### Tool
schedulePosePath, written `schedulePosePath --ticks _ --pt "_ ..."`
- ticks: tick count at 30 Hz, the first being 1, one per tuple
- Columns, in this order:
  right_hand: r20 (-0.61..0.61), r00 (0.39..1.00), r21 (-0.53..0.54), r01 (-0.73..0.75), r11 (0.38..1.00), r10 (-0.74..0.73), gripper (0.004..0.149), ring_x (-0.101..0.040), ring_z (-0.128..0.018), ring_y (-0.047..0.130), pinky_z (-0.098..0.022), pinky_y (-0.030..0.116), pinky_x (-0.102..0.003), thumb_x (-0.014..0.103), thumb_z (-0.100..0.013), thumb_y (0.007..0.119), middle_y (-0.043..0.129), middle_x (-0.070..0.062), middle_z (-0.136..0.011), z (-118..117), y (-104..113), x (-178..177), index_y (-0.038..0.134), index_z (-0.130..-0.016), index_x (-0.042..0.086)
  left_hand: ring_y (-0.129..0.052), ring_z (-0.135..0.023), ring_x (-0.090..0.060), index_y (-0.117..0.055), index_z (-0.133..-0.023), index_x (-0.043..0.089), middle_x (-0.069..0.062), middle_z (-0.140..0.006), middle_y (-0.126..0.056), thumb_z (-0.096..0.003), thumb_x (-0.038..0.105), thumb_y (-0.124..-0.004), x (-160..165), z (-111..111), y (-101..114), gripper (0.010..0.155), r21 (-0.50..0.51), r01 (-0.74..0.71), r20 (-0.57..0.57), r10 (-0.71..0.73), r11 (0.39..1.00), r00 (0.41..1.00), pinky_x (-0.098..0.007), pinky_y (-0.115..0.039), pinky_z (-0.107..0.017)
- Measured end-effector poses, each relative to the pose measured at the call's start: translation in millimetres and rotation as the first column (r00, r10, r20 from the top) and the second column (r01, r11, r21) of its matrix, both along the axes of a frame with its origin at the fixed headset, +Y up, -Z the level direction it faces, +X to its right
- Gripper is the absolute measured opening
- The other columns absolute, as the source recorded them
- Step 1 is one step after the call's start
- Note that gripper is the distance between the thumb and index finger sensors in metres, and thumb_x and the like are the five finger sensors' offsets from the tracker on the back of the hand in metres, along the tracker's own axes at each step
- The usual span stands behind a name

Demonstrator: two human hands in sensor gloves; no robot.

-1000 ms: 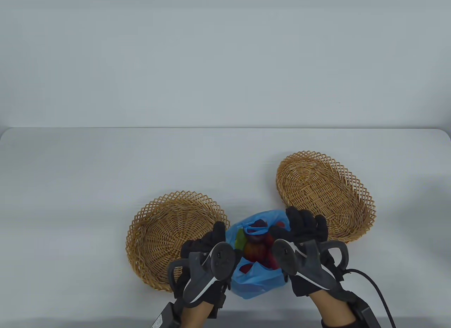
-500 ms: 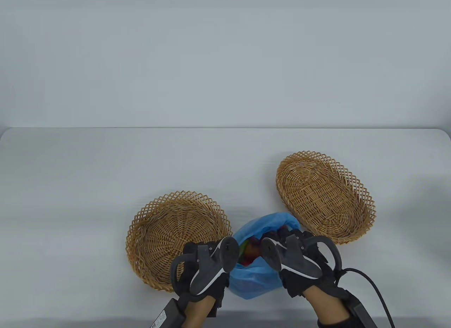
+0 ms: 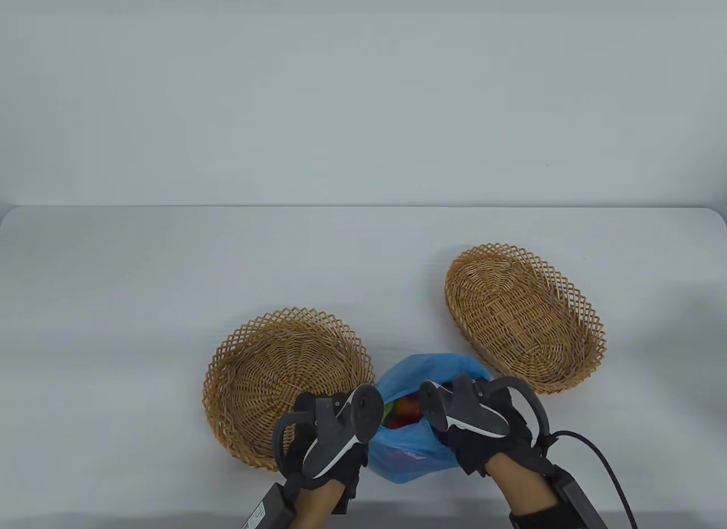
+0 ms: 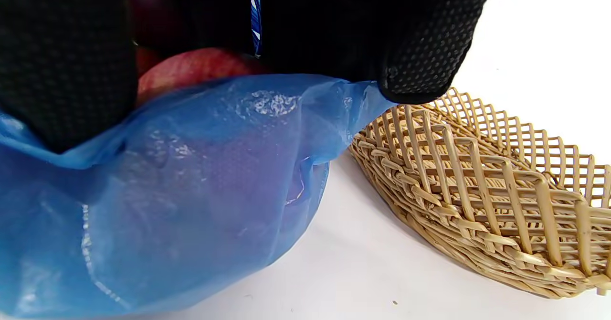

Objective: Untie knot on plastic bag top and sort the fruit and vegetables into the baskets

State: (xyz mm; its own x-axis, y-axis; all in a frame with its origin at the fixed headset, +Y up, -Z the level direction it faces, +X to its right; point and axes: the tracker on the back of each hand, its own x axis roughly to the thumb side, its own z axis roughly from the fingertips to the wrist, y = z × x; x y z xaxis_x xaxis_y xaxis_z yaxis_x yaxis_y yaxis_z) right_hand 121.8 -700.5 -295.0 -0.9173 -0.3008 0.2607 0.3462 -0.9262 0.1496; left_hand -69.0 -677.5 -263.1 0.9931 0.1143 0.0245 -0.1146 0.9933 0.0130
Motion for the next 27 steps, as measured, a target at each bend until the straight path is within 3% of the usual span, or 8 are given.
schedulePosePath --ticks 4,7,13,21,24,27 --pt "0.01 0.998 -0.068 -0.062 0.996 0.063 0.095 -0.039 -0.097 0.078 -0.067 0.07 -0.057 0.052 -0.032 0.095 0.058 -0.014 -0.115 -1.5 -8.2 -1.6 0.044 -0.109 0.029 -0.106 -0.055 -0.022 -0.089 -0.082 0.029 0.007 -0.058 -0.106 -0.0424 0.044 -0.088 1.2 0.1 -0.6 0.042 -0.008 0.005 0.005 -0.005 1.0 1.0 -0.056 -0.067 -0.07" --pt "0.012 0.993 -0.077 -0.116 0.99 0.117 0.107 -0.042 -0.096 0.078 -0.067 0.071 -0.057 0.055 -0.032 0.094 0.052 -0.019 -0.115 -1.7 -17.5 -5.5 0.029 -0.11 0.021 -0.106 -0.054 -0.022 -0.089 -0.082 0.028 0.007 -0.058 -0.106 -0.0424 0.044 -0.088 3.1 1.0 -0.9 0.042 -0.005 0.009 0.013 -0.009 1.0 1.0 -0.056 -0.068 -0.069" --pt "-0.018 0.989 0.027 -0.146 0.989 0.146 0.108 -0.036 -0.088 0.087 -0.064 0.074 -0.055 0.064 -0.028 0.092 0.061 -0.019 -0.109 -1.5 -21.7 -8.2 0.036 -0.107 0.016 -0.106 -0.054 -0.022 -0.089 -0.082 0.028 0.008 -0.058 -0.106 -0.0423 0.044 -0.088 1.8 1.3 -1.0 0.042 0.001 0.008 0.009 -0.008 1.0 1.0 -0.056 -0.068 -0.069" --pt "-0.028 0.997 0.058 -0.067 0.996 0.069 0.106 -0.032 -0.081 0.09 -0.064 0.073 -0.056 0.068 -0.024 0.093 0.07 -0.016 -0.104 -4.8 -18.0 -0.6 0.044 -0.105 0.019 -0.106 -0.054 -0.022 -0.089 -0.082 0.028 0.007 -0.058 -0.106 -0.0424 0.044 -0.088 -1.3 1.2 -1.1 0.042 -0.001 -0.012 0.001 0.012 1.0 1.0 -0.056 -0.068 -0.069" --pt "-0.028 0.997 0.038 -0.07 0.997 0.071 0.107 -0.033 -0.086 0.087 -0.065 0.073 -0.056 0.064 -0.024 0.094 0.066 -0.016 -0.107 -4.3 -19.0 -2.4 0.041 -0.105 0.019 -0.106 -0.054 -0.022 -0.089 -0.082 0.028 0.007 -0.058 -0.106 -0.0422 0.044 -0.088 -1.6 1.0 -1.4 0.043 -0.007 -0.011 -0.001 0.01 1.0 1.0 -0.056 -0.068 -0.069" --pt "-0.024 0.994 0.004 -0.11 0.994 0.11 0.109 -0.034 -0.089 0.084 -0.06 0.077 -0.05 0.056 -0.026 0.098 0.058 -0.014 -0.112 -5.1 -21.2 -3.6 0.033 -0.107 0.02 -0.106 -0.054 -0.022 -0.089 -0.082 0.028 0.007 -0.058 -0.106 -0.0423 0.044 -0.088 -0.2 1.4 -1.9 0.043 -0.011 -0.002 0.006 0.002 1.0 1.0 -0.056 -0.068 -0.069"
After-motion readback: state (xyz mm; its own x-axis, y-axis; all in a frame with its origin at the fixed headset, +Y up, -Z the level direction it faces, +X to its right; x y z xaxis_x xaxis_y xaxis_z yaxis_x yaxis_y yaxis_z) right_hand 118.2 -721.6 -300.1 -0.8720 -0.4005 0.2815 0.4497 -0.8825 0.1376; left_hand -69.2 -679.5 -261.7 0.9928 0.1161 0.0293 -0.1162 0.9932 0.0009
